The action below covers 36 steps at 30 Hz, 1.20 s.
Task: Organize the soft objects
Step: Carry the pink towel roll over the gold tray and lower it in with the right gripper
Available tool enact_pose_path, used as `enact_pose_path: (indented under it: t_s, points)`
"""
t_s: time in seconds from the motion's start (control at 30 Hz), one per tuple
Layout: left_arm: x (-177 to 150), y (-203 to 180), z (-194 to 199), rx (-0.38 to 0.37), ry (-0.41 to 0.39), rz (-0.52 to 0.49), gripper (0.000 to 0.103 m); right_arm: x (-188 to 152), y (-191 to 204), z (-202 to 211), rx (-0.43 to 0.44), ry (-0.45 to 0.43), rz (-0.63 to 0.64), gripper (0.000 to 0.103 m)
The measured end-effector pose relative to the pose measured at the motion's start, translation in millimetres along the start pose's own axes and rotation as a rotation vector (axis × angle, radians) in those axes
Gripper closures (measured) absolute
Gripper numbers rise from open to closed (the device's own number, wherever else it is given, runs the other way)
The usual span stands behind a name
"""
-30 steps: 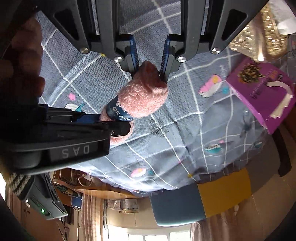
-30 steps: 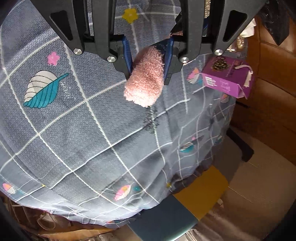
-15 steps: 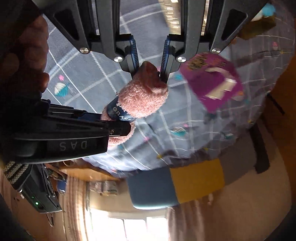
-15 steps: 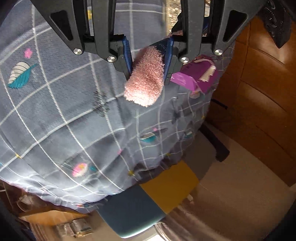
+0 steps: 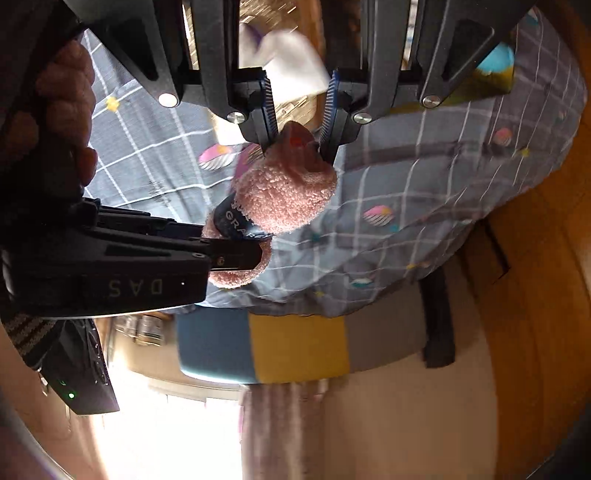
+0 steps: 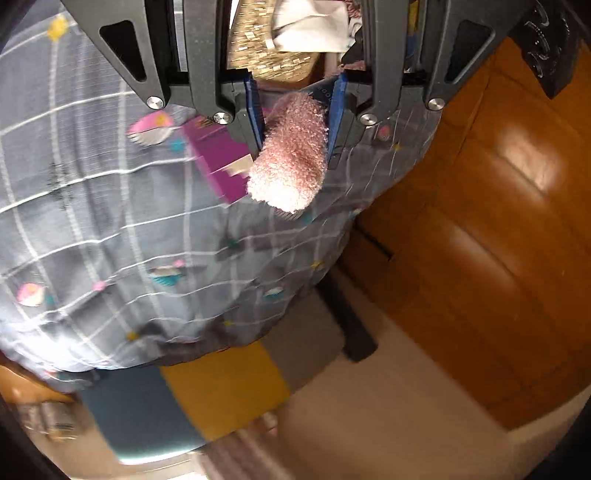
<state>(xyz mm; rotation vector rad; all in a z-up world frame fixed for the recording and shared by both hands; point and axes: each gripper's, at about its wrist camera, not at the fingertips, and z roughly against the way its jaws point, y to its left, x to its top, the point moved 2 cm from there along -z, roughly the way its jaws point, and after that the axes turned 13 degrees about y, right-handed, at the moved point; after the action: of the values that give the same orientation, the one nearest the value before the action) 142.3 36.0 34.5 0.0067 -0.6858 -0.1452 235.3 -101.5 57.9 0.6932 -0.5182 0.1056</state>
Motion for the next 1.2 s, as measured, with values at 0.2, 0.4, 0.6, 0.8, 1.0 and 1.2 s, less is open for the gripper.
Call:
enact_pose_path:
  t_s: [0.2, 0.4, 0.6, 0.8, 1.0, 1.2]
  points:
    - [-45.3, 42.6, 8.1, -0.003, 0.016, 0.090, 0.082, -31.8, 38.2, -30.3, 0.011, 0.077, 0.106, 0.072]
    - [-88.2, 61.3, 13.5, 0.021, 0.031, 0.133, 0.082, -68.3, 61.6, -55.7, 0.002, 0.131, 0.192, 0.072]
    - [-124.3, 71.0, 14.2, 0.032, 0.062, 0.150, 0.082, -100.5, 73.2, -73.4, -0.001, 0.163, 0.232, 0.072]
    - [-153.5, 81.2, 12.4, 0.035, 0.102, 0.162, 0.082, -128.3, 83.1, -87.0, -0.010, 0.203, 0.284, 0.072]
    - [-174.0, 84.7, 8.9, 0.026, 0.140, 0.163, 0.082, -148.4, 88.4, -98.5, -0.028, 0.236, 0.310, 0.073]
    - [-185.1, 88.4, 7.5, 0.002, 0.162, 0.171, 0.082, -163.3, 94.9, -102.4, -0.060, 0.244, 0.344, 0.072]
